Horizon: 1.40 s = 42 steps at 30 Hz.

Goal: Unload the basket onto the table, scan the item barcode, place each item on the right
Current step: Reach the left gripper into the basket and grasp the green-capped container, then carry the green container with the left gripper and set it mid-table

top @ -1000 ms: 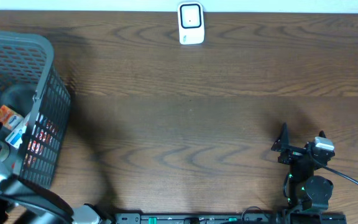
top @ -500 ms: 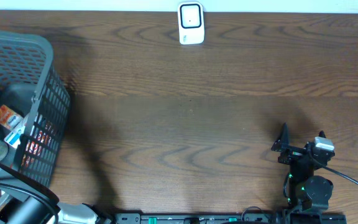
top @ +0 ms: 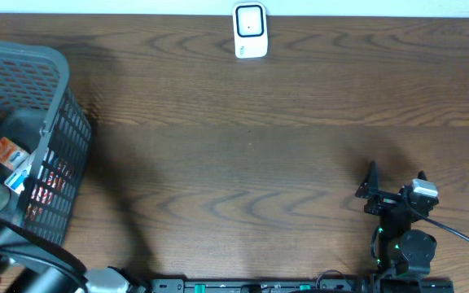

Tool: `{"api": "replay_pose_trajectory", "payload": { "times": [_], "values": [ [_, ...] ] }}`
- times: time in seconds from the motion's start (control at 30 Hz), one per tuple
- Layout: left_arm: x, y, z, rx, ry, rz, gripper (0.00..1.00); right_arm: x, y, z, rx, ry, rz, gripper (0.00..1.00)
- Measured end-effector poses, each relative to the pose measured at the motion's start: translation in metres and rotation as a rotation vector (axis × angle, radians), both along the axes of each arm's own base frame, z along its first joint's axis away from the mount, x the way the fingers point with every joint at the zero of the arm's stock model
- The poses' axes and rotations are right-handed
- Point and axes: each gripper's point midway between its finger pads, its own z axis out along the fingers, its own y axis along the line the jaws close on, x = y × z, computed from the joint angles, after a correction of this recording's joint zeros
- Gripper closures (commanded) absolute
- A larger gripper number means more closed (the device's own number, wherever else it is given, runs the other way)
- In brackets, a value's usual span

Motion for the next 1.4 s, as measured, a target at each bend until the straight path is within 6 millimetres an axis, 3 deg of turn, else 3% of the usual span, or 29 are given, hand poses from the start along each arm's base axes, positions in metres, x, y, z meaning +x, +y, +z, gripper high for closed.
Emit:
{"api": "replay_pose_trajectory", "payload": {
  "times": [0.1,0.2,0.83,0.87,0.93,1.0,1.07,1.4],
  "values": [
    [0.003,-0.003,0.02,0.032,-0.053,-0.014,0.07,0.0,0.0,0.0,0.0,0.0,0.0,0.01],
    [0.008,-0.005,0.021,0.022,-0.082,-0.027,0.07,0.0,0.0,0.0,0.0,0.0,0.0,0.01],
    [0.023,-0.008,-0.064,-0.181,-0.04,-0.035,0.08,0.0,0.0,0.0,0.0,0.0,0.0,0.01],
    [0.023,-0.009,-0.067,-0.19,-0.037,-0.036,0.09,0.0,0.0,0.0,0.0,0.0,0.0,0.01],
    [0.023,-0.01,-0.075,-0.208,-0.028,-0.036,0.25,0.0,0.0,0.0,0.0,0.0,0.0,0.01],
    [0.024,-0.011,-0.078,-0.215,-0.027,-0.038,0.28,0.0,0.0,0.0,0.0,0.0,0.0,0.01],
    [0.024,-0.011,-0.078,-0.217,-0.028,-0.035,0.39,0.0,0.0,0.0,0.0,0.0,0.0,0.01],
    [0.021,-0.015,-0.076,-0.225,0.008,-0.086,0.41,0.0,0.0,0.0,0.0,0.0,0.0,0.01]
  ]
}}
